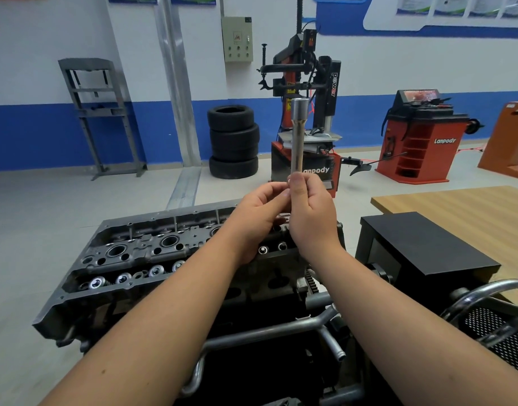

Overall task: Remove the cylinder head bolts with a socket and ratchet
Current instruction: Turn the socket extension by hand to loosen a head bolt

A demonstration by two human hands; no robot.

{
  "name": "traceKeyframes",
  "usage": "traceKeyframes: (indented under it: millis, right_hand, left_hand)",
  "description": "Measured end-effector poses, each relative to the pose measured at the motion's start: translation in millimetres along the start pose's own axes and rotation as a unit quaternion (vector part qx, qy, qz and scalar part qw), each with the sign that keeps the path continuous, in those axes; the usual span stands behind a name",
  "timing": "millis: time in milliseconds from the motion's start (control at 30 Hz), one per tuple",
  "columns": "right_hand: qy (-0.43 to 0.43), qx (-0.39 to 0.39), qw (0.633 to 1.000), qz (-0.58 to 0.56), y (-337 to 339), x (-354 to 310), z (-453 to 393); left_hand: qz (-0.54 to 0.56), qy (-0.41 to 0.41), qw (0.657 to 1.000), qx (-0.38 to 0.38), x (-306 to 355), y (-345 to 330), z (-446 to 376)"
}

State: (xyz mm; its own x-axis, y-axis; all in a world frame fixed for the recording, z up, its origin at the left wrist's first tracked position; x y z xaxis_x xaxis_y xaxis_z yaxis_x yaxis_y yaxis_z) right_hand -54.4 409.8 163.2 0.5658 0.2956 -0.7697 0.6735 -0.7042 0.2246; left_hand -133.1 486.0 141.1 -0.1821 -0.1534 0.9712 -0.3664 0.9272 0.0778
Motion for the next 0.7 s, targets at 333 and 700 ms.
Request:
traceKeyframes:
  millis: [333, 700]
  right_hand:
    - [0.007, -0.003, 1.000, -0.015, -0.9, -3.0, 2.1]
    - [0.003, -0.012, 0.999, -0.029, -1.5, -2.0, 1.3]
  left_hand:
    - [-0.020, -0.007, 1.000, -0.011, 0.2, 0.2, -0.7]
    - [-0.014, -0.016, 1.000, -0.003, 1.3, 0.3, -0.9]
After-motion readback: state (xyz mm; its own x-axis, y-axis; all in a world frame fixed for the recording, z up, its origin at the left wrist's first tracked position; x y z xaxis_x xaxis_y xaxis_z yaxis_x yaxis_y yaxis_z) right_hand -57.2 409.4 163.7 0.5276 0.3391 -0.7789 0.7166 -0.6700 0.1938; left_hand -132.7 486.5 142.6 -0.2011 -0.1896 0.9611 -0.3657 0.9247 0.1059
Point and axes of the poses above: each hand's wrist, its own z-axis away from the middle knuckle, its own y-axis out of the back of the hand, x = y × z, the point moved 9 cm from there along -z, towards the middle knuckle, and after that the axes turned 15 degrees about -x, right-handed, at the moved point
